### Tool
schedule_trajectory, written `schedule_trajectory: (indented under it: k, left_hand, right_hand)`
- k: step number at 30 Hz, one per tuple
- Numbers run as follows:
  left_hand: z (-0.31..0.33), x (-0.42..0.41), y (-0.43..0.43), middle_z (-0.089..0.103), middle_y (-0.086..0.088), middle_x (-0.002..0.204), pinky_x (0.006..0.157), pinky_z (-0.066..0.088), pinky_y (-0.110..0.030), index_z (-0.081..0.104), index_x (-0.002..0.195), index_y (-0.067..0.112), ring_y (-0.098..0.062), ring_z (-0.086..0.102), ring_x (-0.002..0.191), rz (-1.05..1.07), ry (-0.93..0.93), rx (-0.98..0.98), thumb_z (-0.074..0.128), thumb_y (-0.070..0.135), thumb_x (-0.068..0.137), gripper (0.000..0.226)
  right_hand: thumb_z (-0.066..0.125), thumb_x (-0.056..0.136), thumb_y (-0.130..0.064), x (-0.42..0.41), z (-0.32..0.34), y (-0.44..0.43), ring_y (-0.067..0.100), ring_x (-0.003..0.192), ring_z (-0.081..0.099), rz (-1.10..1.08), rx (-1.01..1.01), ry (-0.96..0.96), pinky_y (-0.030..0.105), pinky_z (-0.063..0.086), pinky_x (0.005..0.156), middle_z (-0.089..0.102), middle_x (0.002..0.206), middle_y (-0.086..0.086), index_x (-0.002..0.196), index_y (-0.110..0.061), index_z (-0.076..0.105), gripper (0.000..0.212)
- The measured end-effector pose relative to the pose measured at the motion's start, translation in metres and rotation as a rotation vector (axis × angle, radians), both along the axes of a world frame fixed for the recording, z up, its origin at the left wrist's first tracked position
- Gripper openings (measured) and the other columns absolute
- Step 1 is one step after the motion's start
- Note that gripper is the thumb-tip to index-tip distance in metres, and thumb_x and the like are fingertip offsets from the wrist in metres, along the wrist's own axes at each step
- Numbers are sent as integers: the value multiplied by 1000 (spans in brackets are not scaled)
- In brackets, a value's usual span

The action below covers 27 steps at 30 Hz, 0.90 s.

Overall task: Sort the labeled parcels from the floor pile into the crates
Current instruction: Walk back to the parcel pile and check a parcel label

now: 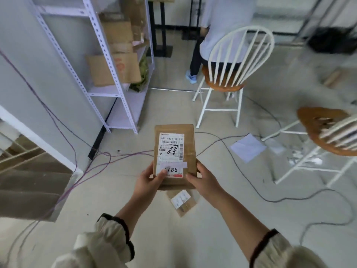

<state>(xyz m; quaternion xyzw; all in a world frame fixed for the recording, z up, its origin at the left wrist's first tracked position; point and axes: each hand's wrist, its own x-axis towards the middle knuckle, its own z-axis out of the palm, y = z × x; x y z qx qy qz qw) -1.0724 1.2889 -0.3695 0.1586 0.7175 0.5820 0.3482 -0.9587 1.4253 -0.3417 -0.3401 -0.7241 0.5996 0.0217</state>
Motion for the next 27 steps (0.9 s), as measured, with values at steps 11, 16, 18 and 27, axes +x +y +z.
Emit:
schedule_trajectory:
  k: [11,16,18,27]
  left_hand:
    - [138,46,-25,69,7,101,74,54,-22,57,125,30,-14,67,92,-261,173,5,36,34,101,31]
    - [156,76,-17,66,5,112,85,51,-32,57,124,32,-16,62,98,-481,293,1,38,35,100,31]
    - [162,101,-9,65,5,118,92,49,-34,57,128,31,-18,61,106,-603,305,45,40,38,99,34]
    - [203,335,-47,66,8,115,93,47,-32,57,130,28,-14,62,102,-1221,180,201,52,38,94,37]
  right_hand:
    - [54,95,-19,86,131,-73,13,116,52,-357,54,97,22,37,90,57,121,-9,136,-27,45,43]
    - [57,92,-24,136,146,-102,12,107,54,-617,163,86,20,37,86,59,111,-9,131,-23,49,40]
    - [57,92,-22,167,154,-117,11,103,54,-727,187,95,18,37,83,59,107,-9,129,-23,51,37]
    - [56,92,-15,386,189,-274,10,97,59,-1368,307,65,15,44,81,65,103,-8,122,-27,56,33]
